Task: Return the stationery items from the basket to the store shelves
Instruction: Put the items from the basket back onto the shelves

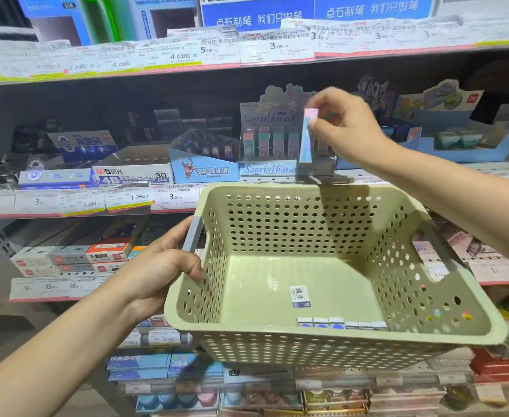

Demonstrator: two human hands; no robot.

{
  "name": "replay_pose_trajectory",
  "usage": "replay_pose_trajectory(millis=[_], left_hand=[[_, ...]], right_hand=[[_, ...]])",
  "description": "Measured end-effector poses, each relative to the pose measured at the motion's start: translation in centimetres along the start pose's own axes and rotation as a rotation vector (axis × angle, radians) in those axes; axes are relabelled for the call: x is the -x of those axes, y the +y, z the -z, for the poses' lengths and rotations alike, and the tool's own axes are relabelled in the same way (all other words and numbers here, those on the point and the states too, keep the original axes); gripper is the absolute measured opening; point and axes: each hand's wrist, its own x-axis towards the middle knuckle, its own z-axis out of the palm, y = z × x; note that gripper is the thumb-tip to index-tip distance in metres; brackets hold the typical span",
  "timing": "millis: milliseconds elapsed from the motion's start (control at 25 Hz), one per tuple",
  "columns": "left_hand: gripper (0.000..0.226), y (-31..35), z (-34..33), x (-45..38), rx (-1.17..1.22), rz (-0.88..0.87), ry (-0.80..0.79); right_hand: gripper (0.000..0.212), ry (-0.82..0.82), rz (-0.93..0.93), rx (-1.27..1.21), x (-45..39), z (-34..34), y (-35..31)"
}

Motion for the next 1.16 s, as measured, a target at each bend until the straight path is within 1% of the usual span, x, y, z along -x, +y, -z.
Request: replay_pose_trajectory(millis=[80,200,480,640,840,1040,1160], left_hand=[[0.084,-0.1,0.0,0.1,-0.001,0.001,-0.001],[0.081,-0.1,-0.2,0.4,0.009,-0.002,0.002],[0.08,-0.1,-0.1,1.0,0.008,-0.008,0.016],[0.077,-0.1,-0.3,1.0,0.001,-0.004,0.03],[0.08,0.1,-0.4,1.0,0.006,0.009,0.045],[0.081,0.1,-0.3,1.0,0.004,0.012,0.043],[0.08,0.0,-0.2,1.0,0.002,0.008,0.038]], right_hand=[[0.022,0.035,-0.018,0.075,-1.1,0.2,1.6],[0.027,0.04,-0.027,0.126,-1.6,0.1,2.9],[0.023,0.002,-0.043,0.046,-2.7,-0.8,4.4],[0.021,-0.007,-0.053,0.008,-2.9,-0.8,4.5],[0.022,-0.019,-0.055,-0.029,-2.9,-0.7,4.1],[0.02,-0.036,-0.036,0.006,-2.6,-0.7,3.3],[0.022,-0.07,-0.021,0.087,-2.7,-0.3,3.1]])
